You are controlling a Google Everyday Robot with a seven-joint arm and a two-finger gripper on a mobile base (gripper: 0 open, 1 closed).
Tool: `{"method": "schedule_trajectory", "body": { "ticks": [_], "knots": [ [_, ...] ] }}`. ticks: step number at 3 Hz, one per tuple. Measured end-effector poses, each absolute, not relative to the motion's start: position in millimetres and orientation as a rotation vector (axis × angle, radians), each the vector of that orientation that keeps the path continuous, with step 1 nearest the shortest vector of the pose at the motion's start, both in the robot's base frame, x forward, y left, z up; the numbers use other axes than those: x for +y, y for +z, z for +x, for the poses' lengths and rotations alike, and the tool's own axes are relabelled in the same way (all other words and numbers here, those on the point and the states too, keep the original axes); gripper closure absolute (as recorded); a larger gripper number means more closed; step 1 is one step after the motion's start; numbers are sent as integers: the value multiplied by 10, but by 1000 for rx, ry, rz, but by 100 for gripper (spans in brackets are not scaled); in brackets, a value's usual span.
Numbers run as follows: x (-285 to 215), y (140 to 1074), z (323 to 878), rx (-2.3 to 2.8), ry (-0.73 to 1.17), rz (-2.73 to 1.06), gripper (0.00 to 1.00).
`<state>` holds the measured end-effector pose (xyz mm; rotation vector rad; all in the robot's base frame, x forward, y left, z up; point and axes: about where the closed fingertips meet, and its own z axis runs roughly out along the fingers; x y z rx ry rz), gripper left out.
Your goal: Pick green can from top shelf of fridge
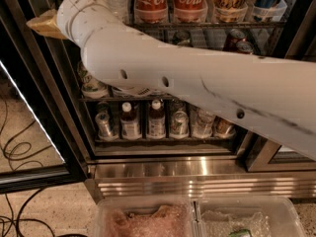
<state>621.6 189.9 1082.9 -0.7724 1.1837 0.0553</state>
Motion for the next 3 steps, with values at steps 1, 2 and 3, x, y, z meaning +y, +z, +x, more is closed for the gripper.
{"method": "schedule_trajectory", "body": {
  "ticks": [1, 2, 3],
  "knots": [
    [1963, 10781, 6225, 1201, 88, -794, 0],
    [2016, 10765, 6225, 1211, 140, -808, 0],
    [2016, 10765, 6225, 1211, 140, -808, 0]
  ]
}}
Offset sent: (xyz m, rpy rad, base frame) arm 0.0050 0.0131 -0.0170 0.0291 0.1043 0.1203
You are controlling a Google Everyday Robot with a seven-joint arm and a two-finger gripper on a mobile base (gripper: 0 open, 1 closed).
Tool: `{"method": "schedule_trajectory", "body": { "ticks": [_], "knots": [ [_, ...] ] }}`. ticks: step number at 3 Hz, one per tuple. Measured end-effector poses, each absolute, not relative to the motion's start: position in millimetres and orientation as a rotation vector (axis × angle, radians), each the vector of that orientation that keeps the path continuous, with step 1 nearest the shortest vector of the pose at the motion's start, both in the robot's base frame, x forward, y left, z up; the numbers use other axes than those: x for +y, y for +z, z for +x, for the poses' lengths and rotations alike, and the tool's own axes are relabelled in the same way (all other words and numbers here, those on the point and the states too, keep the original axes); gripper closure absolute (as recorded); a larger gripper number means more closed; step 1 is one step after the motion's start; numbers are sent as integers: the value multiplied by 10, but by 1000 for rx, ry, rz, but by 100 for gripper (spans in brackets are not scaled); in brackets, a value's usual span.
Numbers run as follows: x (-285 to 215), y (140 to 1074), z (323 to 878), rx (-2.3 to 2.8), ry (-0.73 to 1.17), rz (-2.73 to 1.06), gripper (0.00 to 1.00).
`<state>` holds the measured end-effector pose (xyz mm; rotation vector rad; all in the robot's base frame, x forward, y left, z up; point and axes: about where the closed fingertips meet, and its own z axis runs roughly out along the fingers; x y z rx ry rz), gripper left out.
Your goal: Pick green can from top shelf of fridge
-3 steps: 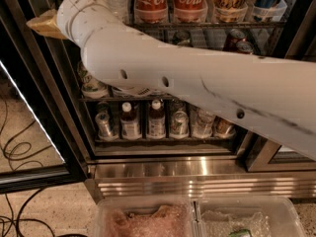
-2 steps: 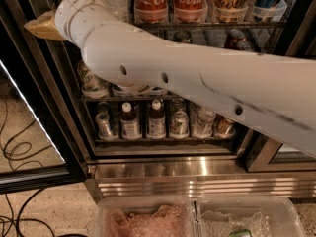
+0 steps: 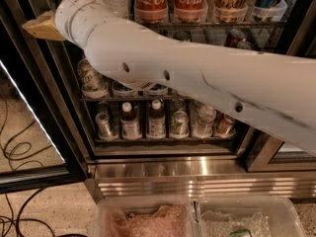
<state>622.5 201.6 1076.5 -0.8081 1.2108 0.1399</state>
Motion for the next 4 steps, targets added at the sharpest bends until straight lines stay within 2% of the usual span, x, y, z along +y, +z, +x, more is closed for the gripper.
{"method": "schedule_trajectory", "body": {
  "ticks": [1, 4],
  "knots": [
    [2016, 10765, 6224, 1211, 140, -808, 18],
    [1991, 10780, 6269, 1212, 130, -799, 13]
  ]
}}
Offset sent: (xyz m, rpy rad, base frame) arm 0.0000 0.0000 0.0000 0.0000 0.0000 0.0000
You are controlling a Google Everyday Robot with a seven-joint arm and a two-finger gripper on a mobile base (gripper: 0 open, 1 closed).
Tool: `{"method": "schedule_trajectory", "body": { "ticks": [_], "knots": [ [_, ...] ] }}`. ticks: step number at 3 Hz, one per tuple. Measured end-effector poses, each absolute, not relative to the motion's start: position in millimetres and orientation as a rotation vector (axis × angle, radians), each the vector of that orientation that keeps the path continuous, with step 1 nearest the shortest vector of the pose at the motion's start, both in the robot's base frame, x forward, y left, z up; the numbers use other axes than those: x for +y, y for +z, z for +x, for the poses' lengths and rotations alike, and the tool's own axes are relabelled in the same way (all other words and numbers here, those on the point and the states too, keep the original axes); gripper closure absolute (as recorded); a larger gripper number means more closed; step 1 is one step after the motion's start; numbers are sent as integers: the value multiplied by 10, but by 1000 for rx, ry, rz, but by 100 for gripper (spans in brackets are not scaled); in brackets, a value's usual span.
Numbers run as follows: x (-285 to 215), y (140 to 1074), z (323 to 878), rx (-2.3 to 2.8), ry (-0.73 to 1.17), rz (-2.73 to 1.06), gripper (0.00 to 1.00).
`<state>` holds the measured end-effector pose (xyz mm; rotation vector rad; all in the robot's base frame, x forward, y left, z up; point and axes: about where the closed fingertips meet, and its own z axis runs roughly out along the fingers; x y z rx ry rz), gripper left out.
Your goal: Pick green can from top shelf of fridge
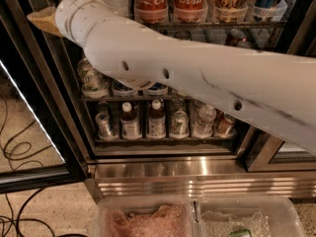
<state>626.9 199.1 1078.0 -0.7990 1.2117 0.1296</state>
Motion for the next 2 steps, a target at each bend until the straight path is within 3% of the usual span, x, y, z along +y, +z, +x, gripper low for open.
{"method": "schedule_trajectory", "body": {
  "ticks": [2],
  "knots": [
    [1966, 10829, 6508, 1213, 100, -795, 16]
  ]
}}
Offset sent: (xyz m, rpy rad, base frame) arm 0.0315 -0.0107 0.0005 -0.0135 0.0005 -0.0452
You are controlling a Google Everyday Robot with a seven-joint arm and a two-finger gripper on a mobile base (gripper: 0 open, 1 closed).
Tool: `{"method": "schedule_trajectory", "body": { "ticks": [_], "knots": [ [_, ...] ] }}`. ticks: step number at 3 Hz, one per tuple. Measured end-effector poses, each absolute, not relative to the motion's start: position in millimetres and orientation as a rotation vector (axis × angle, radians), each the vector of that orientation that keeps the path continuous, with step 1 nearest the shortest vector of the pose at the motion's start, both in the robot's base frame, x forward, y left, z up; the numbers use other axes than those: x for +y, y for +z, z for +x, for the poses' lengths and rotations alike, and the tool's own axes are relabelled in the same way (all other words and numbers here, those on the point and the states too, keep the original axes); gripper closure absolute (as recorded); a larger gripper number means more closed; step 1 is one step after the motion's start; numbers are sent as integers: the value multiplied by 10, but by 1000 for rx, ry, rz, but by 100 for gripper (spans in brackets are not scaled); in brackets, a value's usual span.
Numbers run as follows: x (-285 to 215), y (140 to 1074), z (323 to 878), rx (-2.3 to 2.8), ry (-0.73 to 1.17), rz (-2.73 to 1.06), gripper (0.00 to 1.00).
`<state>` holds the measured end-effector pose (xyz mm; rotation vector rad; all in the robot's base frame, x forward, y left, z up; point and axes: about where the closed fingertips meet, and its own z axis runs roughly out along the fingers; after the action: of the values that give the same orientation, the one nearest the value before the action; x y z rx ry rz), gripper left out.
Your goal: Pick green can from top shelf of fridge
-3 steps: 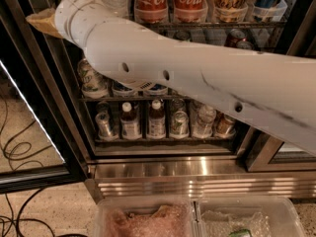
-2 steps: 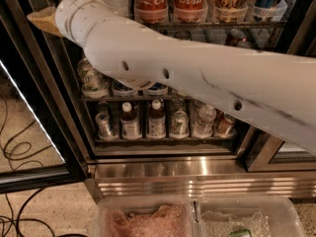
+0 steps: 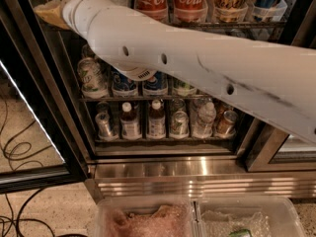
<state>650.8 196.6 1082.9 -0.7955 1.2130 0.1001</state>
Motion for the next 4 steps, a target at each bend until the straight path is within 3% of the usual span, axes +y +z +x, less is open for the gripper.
{"method": "schedule_trajectory", "body": {
  "ticks": [1, 2, 4],
  "knots": [
    [1935, 10890, 6676, 1208, 85, -800, 24],
    [1935, 10890, 6676, 1208, 85, -800, 23],
    [1935, 10891, 6676, 1208, 85, -800, 63]
  ]
}}
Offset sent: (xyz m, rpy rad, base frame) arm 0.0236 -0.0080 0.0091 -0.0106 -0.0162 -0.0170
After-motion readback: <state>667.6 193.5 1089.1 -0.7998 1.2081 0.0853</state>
